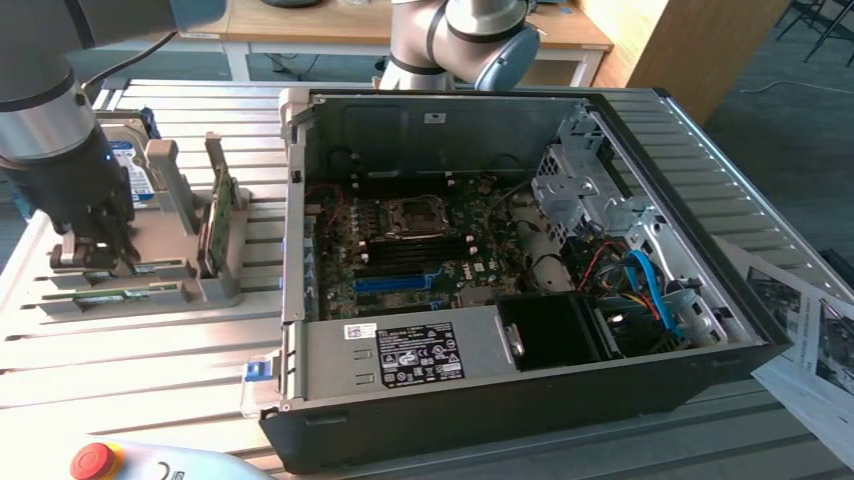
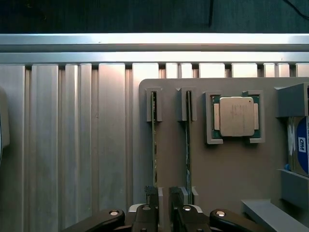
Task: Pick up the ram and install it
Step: 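Pick up the ram and move it above insertion slot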
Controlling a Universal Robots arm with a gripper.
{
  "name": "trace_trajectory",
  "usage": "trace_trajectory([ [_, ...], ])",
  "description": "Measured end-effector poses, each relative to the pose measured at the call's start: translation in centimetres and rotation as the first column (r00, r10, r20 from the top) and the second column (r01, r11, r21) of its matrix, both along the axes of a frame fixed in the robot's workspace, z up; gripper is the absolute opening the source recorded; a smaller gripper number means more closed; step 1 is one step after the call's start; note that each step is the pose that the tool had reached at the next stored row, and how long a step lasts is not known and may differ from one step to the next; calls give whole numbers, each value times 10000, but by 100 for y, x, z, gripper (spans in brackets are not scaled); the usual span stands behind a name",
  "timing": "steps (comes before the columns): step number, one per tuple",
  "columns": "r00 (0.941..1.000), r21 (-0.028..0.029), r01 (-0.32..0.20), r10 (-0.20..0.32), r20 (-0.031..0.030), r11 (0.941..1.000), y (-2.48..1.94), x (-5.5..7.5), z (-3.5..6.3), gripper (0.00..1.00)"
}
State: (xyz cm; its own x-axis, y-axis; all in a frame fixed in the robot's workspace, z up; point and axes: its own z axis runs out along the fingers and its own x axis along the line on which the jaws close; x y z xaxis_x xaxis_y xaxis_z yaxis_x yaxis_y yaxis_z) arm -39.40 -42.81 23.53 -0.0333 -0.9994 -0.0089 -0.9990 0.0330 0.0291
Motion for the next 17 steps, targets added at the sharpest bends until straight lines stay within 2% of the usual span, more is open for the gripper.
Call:
trace_trajectory([
  [17, 10000, -15, 0, 0, -3, 10000, 0, -6, -145, 24],
])
